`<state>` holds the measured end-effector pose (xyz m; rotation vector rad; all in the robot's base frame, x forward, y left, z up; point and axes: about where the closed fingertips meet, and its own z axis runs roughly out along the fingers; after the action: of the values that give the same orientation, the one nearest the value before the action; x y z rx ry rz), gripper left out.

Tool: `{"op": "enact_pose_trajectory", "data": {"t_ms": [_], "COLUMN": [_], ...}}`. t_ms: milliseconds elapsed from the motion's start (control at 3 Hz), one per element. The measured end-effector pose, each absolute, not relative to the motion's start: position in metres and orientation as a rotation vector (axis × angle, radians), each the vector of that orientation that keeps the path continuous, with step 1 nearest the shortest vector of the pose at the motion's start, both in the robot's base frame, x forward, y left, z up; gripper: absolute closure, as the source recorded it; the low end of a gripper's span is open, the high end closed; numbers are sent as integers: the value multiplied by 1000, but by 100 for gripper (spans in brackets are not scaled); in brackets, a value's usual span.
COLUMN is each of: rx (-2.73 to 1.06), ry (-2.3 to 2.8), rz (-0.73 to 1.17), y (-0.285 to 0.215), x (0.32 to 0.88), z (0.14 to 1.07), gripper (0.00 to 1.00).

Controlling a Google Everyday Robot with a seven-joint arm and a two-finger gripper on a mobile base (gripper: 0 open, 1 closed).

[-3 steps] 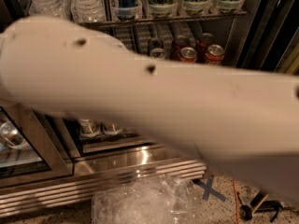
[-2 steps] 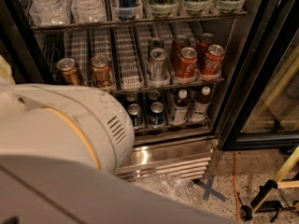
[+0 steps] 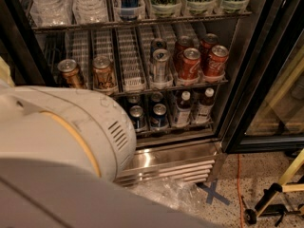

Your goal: Pick water bottle from top shelf of fridge

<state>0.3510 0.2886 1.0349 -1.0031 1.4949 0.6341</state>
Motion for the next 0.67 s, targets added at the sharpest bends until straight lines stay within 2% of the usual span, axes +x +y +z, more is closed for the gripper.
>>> {"op": "enact_pose_trajectory", "data": {"t_ms": [333,667], "rx": [-1003,-887], "ry": [1495,1519], "rz": [634,603], "y": [289,262], "x": [351,379], "z": [1035,1025], "gripper": [0,0]}}
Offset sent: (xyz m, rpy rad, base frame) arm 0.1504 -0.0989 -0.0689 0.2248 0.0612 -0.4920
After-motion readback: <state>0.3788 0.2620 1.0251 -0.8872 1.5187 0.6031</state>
